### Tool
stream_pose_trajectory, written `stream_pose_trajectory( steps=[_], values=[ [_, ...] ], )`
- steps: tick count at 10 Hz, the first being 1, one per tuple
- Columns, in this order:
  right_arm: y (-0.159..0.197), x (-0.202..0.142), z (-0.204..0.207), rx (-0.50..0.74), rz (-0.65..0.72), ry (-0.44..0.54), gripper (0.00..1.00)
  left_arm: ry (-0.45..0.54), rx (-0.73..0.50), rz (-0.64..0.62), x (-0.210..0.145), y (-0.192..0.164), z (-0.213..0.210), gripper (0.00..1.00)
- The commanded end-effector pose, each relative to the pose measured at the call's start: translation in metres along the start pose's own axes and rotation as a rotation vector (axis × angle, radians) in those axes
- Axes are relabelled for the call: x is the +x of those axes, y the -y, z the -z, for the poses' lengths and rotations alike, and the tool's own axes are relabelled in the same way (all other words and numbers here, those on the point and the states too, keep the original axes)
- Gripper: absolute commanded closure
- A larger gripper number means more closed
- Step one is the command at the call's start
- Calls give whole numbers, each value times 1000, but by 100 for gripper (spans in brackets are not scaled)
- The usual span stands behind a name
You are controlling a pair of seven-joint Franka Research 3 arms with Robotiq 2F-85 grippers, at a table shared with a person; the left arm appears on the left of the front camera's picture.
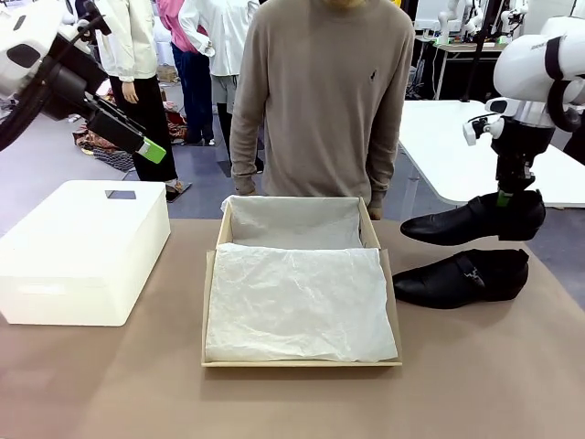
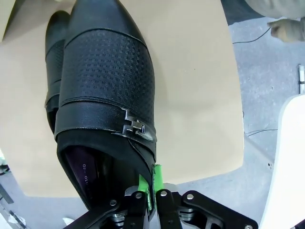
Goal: Pack the shoes into the box.
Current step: Place one shoe of the Shoes into the Shoes Box.
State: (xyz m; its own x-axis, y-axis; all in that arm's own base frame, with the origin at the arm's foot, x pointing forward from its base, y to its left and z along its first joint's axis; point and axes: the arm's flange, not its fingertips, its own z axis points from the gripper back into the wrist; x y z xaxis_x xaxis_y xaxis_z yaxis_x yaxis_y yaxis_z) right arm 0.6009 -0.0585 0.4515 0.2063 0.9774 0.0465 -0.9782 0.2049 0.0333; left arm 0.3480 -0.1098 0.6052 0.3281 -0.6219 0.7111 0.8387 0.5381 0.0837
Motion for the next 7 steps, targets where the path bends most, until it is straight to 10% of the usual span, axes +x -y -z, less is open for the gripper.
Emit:
stream_pose_trajectory(
  steps=[1,7],
  values=[
    [-1,0,-5,-19,0,8,100,9,-13,1,0,-1,0,0],
    [-32,22,-80,53,95,-2,100,9,-13,1,0,-1,0,0]
  ],
)
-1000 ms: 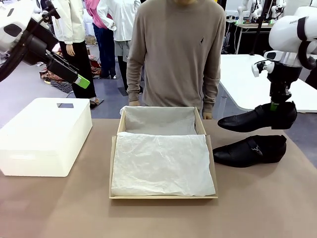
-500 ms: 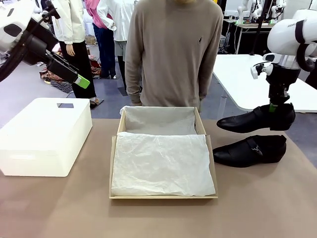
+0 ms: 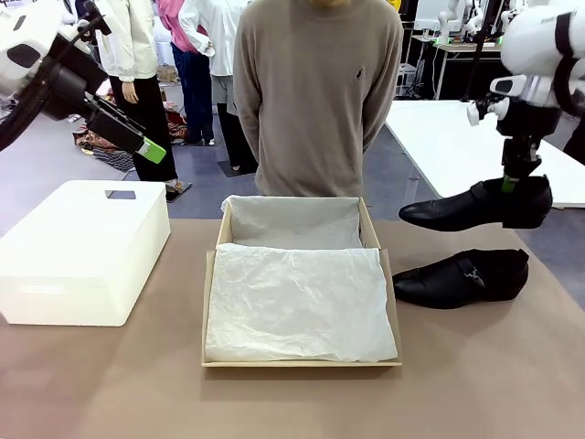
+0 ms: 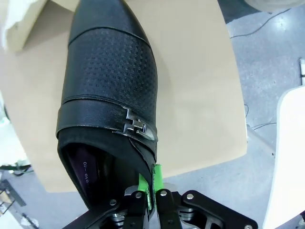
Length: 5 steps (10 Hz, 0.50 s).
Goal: Pack the shoes into the box.
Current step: Place one shoe of the Shoes into the Shoes Box.
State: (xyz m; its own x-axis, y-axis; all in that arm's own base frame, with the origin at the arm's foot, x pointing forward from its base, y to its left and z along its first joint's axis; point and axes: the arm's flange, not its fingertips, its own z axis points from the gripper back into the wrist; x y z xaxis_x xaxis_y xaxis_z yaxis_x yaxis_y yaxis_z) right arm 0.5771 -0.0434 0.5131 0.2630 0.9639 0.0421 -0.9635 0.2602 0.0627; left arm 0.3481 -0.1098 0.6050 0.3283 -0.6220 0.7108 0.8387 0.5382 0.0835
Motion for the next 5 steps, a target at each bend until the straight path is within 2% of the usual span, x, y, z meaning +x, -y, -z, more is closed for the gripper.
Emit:
stream_pose_trajectory(
  steps=[1,5],
  values=[
    [-12,17,-34,38,59,21,100,10,-13,1,0,-1,-1,0],
    [-34,83,-78,43,71,-3,100,10,-13,1,0,-1,-1,0]
  ],
)
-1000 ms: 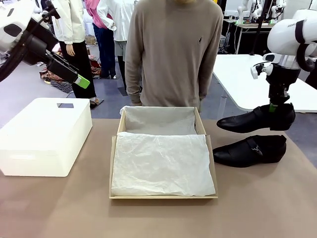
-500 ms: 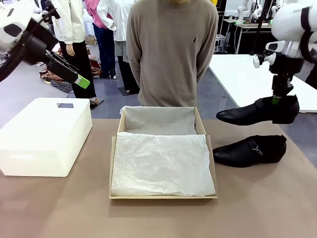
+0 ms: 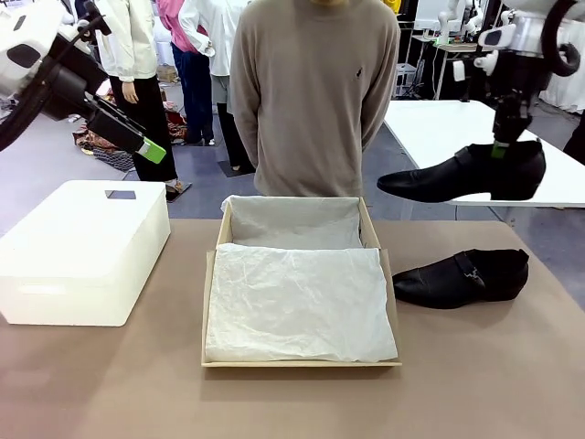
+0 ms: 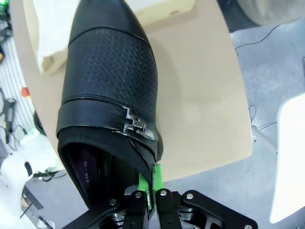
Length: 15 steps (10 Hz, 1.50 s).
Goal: Pack the shoes into the box.
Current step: Place one shoe of the Shoes into the Shoes Box.
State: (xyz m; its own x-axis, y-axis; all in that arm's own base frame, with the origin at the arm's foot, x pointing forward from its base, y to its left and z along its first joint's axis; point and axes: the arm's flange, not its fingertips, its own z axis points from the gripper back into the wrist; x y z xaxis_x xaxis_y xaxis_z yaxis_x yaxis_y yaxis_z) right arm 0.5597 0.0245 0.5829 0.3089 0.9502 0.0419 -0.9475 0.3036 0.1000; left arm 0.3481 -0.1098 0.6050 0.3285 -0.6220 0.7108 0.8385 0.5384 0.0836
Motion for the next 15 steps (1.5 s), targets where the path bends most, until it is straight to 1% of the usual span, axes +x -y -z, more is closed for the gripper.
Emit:
stream_pose_trajectory(
  steps=[1,4,6,7,8,13,15],
  values=[
    [0,39,-21,8,14,-9,100,10,-14,1,0,-1,-1,0],
    [-7,96,-25,-1,-39,-11,100,10,-14,1,0,-1,-1,0],
    [-10,120,-22,-4,-48,-28,100,10,-14,1,0,-1,-1,0],
    [-10,125,-20,-6,-44,-42,100,10,-14,1,0,-1,-1,0],
    [-14,112,-11,-6,-76,0,100,10,-14,1,0,-1,-1,0],
    [-14,112,-11,-6,-76,0,100,10,-14,1,0,-1,-1,0],
    [-7,123,-3,-18,-58,-1,100,10,-14,1,0,-1,-1,0]
  ],
)
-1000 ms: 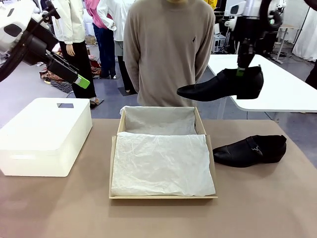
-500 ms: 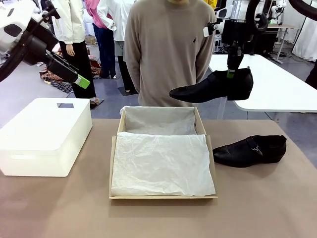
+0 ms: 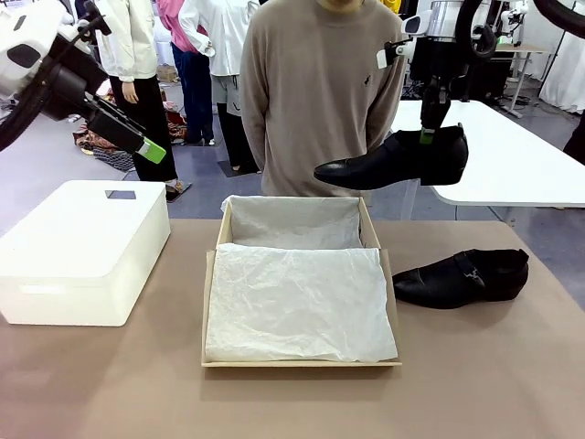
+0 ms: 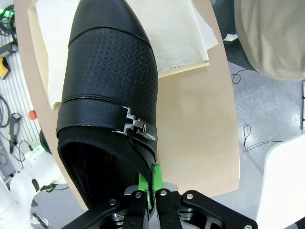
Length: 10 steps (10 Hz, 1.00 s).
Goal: Pack the shoes into the box.
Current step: Place one shoe of the Shoes into the Shoes Box.
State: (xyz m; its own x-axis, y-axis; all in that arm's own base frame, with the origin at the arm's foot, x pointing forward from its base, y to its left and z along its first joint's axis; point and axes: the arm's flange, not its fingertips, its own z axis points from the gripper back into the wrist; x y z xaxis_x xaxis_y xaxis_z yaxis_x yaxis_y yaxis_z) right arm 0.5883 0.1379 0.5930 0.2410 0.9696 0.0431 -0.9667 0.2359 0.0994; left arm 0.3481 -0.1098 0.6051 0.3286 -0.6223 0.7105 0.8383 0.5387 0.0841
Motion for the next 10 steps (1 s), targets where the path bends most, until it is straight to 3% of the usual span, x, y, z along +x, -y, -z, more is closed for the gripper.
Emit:
stream_pose_trajectory(
  steps=[1,10],
  values=[
    [5,18,5,-24,10,19,100,10,-14,1,0,-1,-1,0],
    [15,148,63,-9,-78,81,100,10,-14,1,0,-1,-1,0]
  ],
)
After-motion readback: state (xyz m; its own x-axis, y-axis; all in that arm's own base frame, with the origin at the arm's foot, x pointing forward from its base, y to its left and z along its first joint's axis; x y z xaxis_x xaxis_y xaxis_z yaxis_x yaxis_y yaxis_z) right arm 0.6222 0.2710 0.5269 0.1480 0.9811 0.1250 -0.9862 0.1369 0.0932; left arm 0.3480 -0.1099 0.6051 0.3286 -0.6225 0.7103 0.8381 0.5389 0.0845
